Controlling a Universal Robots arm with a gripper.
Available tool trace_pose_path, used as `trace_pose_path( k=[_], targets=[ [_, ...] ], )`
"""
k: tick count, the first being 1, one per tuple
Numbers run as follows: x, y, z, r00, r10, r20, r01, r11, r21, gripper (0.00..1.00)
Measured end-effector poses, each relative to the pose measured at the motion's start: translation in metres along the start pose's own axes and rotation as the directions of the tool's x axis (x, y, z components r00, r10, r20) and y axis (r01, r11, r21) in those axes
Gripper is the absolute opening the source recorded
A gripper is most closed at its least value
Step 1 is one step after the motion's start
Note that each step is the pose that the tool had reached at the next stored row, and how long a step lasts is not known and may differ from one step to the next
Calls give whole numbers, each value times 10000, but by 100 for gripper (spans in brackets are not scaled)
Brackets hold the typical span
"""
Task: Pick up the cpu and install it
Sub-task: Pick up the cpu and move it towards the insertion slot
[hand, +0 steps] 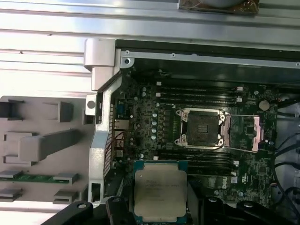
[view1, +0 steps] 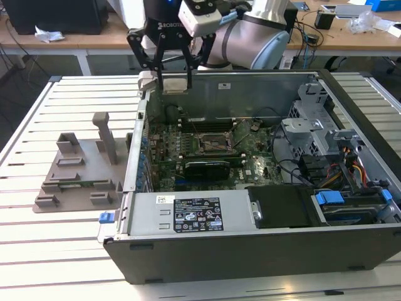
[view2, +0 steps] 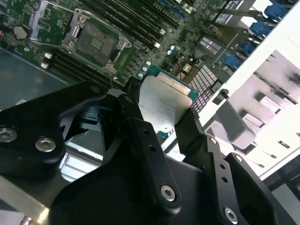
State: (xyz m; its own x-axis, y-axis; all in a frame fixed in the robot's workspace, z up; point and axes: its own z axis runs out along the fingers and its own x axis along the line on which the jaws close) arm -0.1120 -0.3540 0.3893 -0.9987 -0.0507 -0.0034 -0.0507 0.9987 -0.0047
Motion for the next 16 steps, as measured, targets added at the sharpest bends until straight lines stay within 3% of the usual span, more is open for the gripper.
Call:
trace_pose_path(
  k=[2, 5, 7, 16],
  targets=[
    [-49, 3, 16, 10000, 1, -5, -1, 10000, 1, 54],
    [-195, 23, 81, 10000, 0, -24, 0, 10000, 4, 54],
    [-285, 46, 164, 10000, 1, -41, -1, 10000, 10, 54],
    [-507, 72, 363, 10000, 1, -60, -1, 10000, 20, 54]
  ],
)
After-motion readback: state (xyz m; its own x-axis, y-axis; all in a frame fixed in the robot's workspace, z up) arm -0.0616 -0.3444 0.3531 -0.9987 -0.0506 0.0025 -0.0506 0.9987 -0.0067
